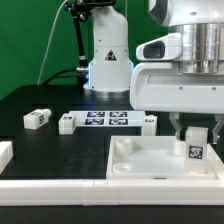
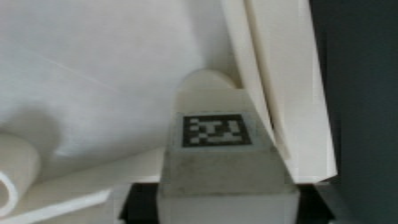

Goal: Assemble one leg

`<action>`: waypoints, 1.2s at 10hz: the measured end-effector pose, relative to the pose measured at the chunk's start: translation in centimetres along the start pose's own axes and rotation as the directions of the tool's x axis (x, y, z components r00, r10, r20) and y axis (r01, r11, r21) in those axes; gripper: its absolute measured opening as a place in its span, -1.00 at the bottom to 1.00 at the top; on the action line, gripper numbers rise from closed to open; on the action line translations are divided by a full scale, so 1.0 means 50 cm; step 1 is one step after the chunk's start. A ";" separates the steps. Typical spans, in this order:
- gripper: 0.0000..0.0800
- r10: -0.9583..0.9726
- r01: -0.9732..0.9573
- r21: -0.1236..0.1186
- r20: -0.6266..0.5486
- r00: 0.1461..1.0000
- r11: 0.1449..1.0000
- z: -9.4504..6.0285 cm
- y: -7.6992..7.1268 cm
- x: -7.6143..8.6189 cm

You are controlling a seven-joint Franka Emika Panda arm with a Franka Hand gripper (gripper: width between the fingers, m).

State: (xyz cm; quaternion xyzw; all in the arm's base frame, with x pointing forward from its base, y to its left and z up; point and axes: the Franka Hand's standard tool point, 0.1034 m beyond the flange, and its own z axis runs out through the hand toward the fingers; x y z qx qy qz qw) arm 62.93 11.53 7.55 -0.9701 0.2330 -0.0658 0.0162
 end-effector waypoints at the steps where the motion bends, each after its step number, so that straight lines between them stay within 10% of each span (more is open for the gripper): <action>1: -0.26 0.066 -0.067 -0.012 -0.007 0.998 0.998 0.001 0.010 0.003; 7: -0.15 0.279 -0.281 -0.053 -0.033 0.960 0.958 0.000 0.049 0.017; 8: 0.33 0.280 -0.281 -0.053 -0.033 0.960 0.958 0.000 0.049 0.017; 12: 0.61 0.279 -0.281 -0.053 -0.033 0.960 0.958 0.000 0.049 0.016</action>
Offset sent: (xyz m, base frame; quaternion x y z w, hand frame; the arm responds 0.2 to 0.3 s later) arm 0.0012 -0.0058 -0.0055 -0.0089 0.0002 0.2228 0.9748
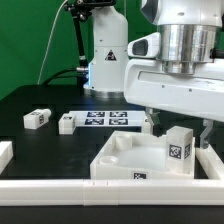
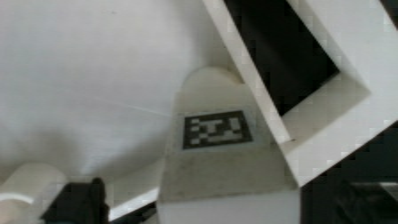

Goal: Assemble one leg

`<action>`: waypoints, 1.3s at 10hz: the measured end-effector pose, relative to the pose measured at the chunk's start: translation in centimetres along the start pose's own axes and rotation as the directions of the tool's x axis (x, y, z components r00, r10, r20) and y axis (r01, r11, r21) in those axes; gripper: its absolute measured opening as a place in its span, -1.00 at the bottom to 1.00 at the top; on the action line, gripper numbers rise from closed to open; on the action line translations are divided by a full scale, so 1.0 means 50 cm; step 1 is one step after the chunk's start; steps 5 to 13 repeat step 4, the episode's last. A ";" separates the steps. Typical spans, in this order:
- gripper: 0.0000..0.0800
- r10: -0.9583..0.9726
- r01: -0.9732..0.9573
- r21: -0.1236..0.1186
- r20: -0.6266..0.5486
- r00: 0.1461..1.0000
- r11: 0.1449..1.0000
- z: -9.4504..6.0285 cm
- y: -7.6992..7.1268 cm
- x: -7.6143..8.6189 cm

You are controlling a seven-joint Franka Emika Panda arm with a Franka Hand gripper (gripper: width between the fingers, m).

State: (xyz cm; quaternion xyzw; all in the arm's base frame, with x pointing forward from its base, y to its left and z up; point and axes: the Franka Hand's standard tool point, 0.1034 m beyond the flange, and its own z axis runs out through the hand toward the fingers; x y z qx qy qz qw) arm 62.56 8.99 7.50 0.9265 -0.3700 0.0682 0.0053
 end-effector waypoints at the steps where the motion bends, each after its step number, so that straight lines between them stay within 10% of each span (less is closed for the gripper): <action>1: 0.62 0.000 0.000 0.000 0.000 1.000 1.000 0.000 0.000 0.000; 13: 0.62 0.000 0.000 0.000 0.000 1.000 1.000 0.000 0.000 0.000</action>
Offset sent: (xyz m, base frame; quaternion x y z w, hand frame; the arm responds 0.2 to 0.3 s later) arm 0.0000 0.0000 0.0000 0.0000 0.0000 0.0000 1.0000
